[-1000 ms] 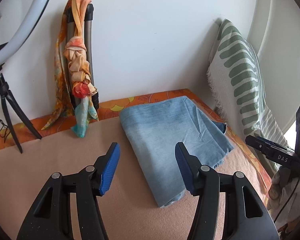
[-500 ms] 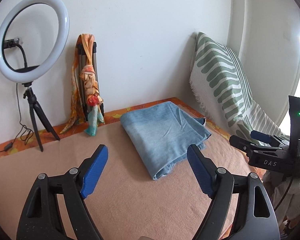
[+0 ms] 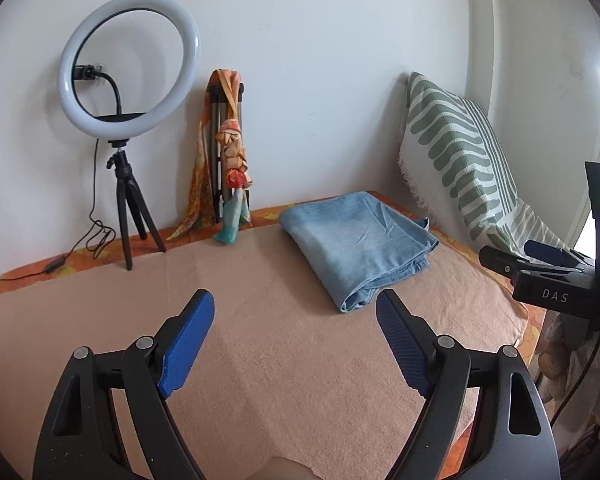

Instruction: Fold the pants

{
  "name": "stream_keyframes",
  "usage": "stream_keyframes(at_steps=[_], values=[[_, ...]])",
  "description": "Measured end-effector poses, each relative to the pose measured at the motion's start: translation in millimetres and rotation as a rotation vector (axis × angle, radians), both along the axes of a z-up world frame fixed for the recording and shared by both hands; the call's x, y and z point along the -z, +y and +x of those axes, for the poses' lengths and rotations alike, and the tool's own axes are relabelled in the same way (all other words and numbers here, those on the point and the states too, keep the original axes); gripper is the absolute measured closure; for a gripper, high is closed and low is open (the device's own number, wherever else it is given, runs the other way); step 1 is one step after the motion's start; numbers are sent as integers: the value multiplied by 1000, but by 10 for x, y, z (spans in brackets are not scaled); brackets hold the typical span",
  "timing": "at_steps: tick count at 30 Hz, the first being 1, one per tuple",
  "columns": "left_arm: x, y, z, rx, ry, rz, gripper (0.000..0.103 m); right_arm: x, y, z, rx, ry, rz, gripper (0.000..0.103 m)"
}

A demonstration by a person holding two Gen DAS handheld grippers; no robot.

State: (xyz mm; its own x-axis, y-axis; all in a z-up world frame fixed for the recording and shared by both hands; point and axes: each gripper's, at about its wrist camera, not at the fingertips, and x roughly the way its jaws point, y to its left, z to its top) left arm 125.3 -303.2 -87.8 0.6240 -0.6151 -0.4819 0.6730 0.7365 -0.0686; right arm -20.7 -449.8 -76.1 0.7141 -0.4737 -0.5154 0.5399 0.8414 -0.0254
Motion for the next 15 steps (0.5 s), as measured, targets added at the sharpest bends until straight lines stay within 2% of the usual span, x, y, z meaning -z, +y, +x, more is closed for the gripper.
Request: stream_keyframes(at_steps=[3,8,11,15], values=[[-9,27,5,-14,-3,28,20,-2,113,1,-16,-9,-39,0],[-62,158,-49,-55,-51,16,19,-26,213,20,-40,-28,-50,0],[-73,198,-71,-56,-59,13,3,-43,235,21,-41,-43,-46,0],[-65,242,-98,-56,-59,-5,1,-39,235,37,-39,-44,-42,0]])
